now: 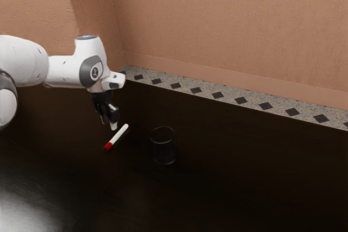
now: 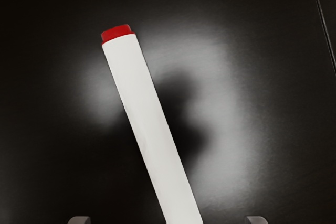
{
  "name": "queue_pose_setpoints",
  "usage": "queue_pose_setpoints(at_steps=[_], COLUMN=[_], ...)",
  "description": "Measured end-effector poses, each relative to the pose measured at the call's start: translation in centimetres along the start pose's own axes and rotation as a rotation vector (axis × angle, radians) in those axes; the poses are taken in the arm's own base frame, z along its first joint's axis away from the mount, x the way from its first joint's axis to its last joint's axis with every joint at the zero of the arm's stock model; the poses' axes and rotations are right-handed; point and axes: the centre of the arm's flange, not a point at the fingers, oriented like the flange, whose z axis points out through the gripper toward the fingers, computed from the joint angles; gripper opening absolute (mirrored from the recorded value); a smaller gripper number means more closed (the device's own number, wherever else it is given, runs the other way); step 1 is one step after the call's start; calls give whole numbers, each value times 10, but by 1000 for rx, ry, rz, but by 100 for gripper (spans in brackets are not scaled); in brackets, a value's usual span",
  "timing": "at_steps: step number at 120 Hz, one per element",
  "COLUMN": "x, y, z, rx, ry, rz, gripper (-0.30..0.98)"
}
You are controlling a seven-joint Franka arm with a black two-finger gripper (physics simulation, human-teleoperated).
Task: Put the marker into the pen holder.
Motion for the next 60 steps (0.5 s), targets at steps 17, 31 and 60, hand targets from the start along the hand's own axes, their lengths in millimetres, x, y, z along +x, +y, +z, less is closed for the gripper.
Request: queue_pose_setpoints(at_steps=[17,31,60], x=[12,25,43], y=[0,-7,-16], z=[22,25,44], rx=[-30,-21,-13], ry=[21,48,58], rz=[-45,-64,-87], gripper=[30,28,27])
